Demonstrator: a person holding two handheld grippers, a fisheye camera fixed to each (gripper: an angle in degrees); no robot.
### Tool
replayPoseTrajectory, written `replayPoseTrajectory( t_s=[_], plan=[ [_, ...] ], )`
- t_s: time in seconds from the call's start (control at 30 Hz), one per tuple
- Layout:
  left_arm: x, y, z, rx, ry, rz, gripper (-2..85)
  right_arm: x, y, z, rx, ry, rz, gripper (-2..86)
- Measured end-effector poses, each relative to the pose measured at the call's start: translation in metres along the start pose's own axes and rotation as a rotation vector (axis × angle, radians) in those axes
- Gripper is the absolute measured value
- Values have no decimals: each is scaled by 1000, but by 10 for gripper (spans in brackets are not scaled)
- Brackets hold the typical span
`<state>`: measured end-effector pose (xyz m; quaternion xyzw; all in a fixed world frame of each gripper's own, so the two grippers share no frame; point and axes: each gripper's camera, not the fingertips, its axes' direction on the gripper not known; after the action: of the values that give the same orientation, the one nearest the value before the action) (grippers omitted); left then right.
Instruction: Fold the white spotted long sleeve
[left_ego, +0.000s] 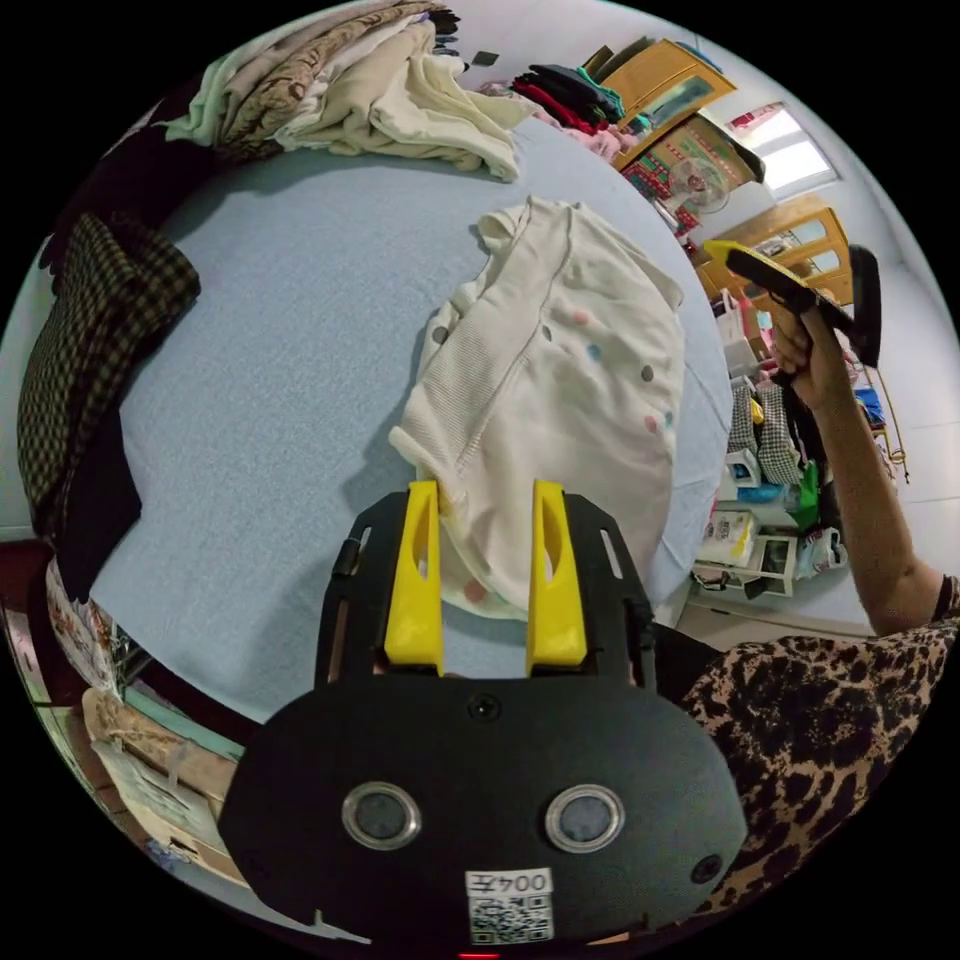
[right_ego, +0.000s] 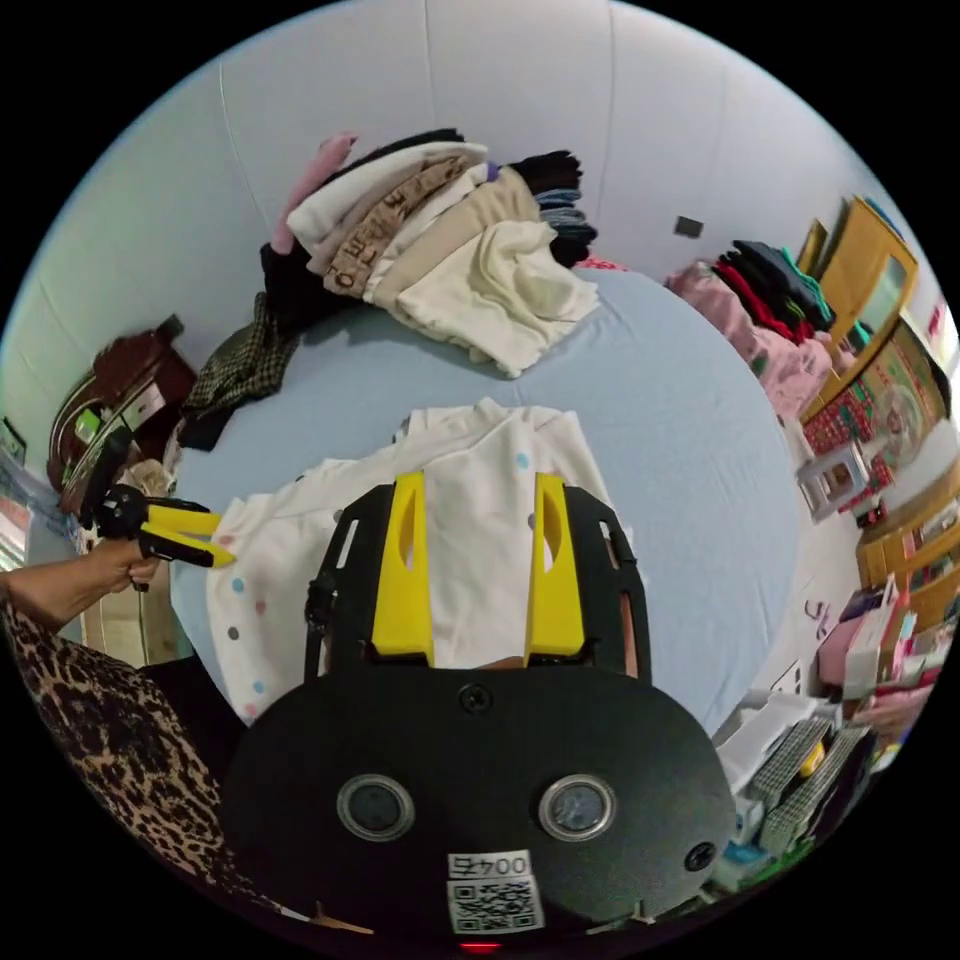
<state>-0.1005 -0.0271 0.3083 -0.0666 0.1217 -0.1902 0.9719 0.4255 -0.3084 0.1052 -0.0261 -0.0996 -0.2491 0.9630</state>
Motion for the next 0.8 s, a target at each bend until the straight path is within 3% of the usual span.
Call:
replayPoseTrajectory(
  t_s=[0.27,0.43,0.63,0.8],
  plan=[
    [21,11,-38,80,-44,41,42,53,-41,53,-268,20,33,156],
    [49,22,-64,76,-93,135,34,72,-17,48,-354,-7,48,49],
    [41,58,-135,228,-13,132,31,119,69,-98,128,-245,266,2],
    [37,101,-263,487,265,129,28,152,191,-258,595,-582,380,-4]
  ],
)
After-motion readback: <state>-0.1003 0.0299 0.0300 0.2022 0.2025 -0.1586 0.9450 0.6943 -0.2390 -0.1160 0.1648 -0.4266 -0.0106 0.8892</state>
